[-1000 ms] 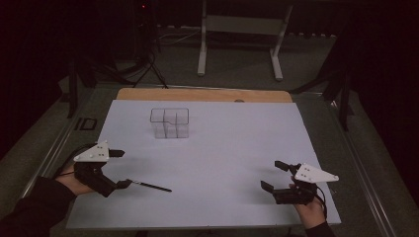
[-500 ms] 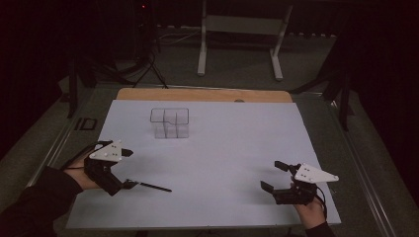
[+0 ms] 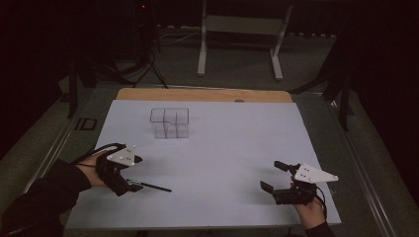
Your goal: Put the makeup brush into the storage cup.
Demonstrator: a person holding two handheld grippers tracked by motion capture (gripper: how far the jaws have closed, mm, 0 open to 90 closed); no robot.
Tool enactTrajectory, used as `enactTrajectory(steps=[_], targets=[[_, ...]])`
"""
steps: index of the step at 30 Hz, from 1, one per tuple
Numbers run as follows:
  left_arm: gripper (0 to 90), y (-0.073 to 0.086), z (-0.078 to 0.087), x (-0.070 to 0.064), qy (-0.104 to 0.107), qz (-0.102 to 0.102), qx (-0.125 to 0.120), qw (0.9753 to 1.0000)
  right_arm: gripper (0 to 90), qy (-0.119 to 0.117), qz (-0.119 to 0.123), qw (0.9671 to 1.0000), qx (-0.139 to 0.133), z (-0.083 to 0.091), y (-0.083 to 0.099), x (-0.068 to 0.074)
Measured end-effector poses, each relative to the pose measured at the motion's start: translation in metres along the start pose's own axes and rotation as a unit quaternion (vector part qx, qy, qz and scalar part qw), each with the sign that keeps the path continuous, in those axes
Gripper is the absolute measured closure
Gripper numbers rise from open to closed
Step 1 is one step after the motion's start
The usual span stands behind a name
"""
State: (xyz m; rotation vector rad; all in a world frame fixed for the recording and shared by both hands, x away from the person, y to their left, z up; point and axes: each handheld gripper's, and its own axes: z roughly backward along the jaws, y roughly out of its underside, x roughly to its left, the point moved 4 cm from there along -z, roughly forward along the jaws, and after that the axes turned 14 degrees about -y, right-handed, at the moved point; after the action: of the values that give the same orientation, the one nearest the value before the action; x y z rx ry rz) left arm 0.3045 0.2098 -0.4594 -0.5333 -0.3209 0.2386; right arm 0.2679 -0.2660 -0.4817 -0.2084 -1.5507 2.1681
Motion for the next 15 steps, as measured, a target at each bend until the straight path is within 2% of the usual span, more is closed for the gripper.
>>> enactTrajectory(steps=[3,10,12,15], targets=[[16.1,0.003,-0.003,-0.001,0.007,-0.011,0.015,0.9998,11.9,0.000,-0.001,1.0000,0.000,0.000,0.000,0.000],[29.1,0.010,-0.011,-0.002,0.017,-0.029,0.032,0.9989,11.9,-0.001,0.000,1.0000,0.001,-0.001,0.000,0.001],[31.6,0.010,-0.011,-0.002,0.017,-0.029,0.032,0.9989,11.9,-0.001,0.000,1.0000,0.001,-0.001,0.000,0.001],[36.8,0.015,-0.018,-0.002,0.014,-0.041,0.044,0.9981,11.9,-0.001,-0.001,1.0000,0.001,-0.001,0.000,0.000]])
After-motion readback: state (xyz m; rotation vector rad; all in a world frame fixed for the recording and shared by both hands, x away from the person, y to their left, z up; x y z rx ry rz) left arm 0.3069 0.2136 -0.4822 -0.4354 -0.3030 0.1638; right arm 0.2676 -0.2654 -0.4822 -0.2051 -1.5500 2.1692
